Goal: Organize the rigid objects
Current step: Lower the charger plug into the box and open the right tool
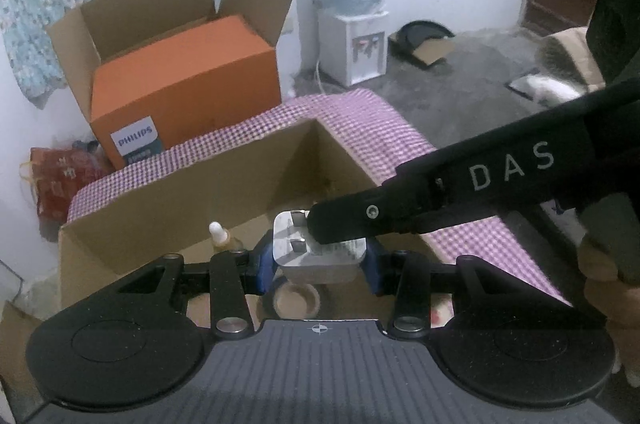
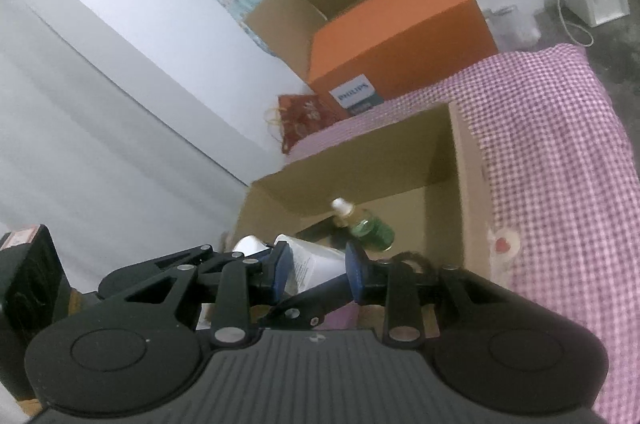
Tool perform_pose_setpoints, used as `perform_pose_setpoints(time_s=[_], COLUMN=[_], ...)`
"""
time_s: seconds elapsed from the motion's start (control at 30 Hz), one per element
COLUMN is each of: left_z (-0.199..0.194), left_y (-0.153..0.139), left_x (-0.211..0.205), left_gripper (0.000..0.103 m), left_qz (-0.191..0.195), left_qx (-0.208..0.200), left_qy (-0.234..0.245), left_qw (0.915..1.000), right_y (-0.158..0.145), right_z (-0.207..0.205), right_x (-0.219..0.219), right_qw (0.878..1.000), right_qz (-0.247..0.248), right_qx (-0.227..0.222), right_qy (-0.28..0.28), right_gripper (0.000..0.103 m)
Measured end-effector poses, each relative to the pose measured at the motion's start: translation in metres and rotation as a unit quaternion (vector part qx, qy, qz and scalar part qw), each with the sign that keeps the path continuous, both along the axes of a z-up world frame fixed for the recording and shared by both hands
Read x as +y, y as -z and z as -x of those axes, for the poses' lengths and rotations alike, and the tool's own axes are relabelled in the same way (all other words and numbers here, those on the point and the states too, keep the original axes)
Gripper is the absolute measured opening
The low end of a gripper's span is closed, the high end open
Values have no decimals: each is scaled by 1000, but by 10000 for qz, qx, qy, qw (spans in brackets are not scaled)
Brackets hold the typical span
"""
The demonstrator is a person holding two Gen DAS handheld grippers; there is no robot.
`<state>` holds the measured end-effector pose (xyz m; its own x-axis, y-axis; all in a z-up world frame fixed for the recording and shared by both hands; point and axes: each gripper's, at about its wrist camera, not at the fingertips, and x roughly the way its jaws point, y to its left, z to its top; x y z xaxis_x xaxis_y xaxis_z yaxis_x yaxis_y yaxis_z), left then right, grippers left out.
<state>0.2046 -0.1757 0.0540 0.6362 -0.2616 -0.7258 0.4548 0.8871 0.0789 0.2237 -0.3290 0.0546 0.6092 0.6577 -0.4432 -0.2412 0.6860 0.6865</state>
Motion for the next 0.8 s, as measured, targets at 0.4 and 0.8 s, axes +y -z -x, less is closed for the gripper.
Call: perform_pose_setpoints(time_s=[0.4, 0.8], left_z=[-52, -67], left_y=[33, 42], left_x=[-9, -20], left_gripper=[42, 42], left_qz=[-299, -457], left_qx=[306, 292], left_qy=[-236, -186], left_qw=[9988, 9984], right_y=[25, 35], right_z=[-75, -105], right_x=[13, 31], right_qw=[9972, 9896], right_qz=[532, 1340], right_qx=[466, 475], right_qy=[-243, -209], right_gripper=[33, 31])
